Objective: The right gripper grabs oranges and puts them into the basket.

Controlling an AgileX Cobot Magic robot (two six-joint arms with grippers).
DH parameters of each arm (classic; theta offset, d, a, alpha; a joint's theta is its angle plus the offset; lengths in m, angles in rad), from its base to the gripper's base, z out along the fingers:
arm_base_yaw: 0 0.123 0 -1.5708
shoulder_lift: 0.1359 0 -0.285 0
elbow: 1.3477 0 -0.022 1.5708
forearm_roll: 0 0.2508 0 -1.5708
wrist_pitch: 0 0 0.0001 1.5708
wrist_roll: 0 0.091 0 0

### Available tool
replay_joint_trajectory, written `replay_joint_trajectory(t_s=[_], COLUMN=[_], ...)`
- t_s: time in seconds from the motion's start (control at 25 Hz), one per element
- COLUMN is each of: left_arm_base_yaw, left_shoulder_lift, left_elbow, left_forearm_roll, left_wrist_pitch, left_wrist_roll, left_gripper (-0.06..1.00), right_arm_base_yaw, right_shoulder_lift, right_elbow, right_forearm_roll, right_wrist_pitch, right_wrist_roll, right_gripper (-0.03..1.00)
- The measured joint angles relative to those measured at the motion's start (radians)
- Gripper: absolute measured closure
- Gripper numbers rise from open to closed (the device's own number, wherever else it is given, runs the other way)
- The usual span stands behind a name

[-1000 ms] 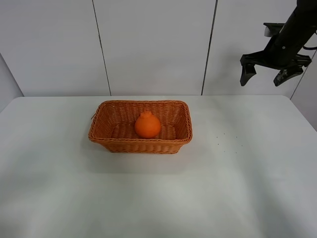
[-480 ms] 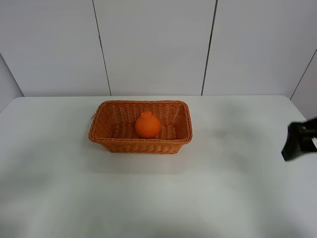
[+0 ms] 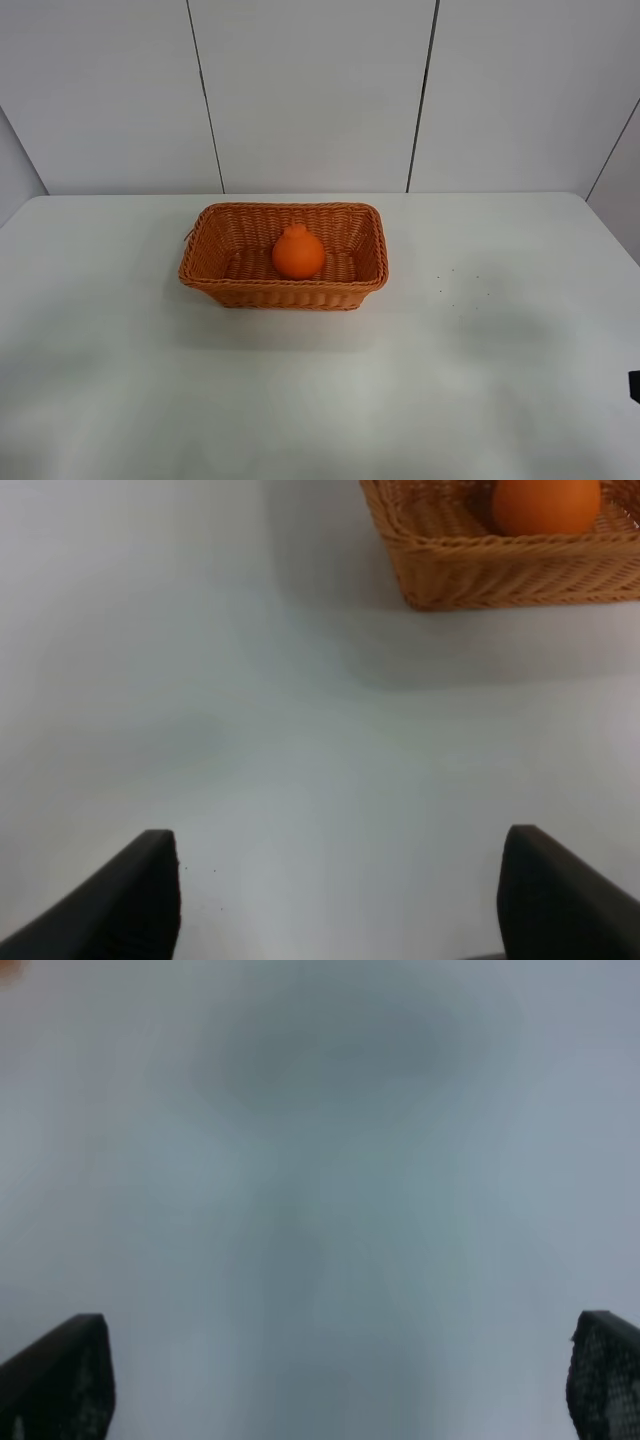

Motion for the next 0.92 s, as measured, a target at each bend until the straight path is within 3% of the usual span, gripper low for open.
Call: replay_joint_trajectory(t_s=[0.36, 0.92], left_arm_base_yaw=[0.0, 0.0], left_shoulder_lift=[0.0, 0.0], left_elbow=[0.0, 0.0], left_forearm_roll=[0.0, 0.0], left_wrist_pitch=[0.0, 0.0], left_wrist_roll=[0.0, 0.0], left_gripper=[0.18, 0.18], right_arm_base_yaw=[0.0, 0.0], right_shoulder_lift=[-0.32, -0.326], right_elbow=[0.003, 0.003], right_forearm_roll=[-0.027, -0.031], right_wrist_pitch=[-0.003, -0.003], right_wrist_roll=[0.025, 0.027], right_gripper=[0.28, 0.28])
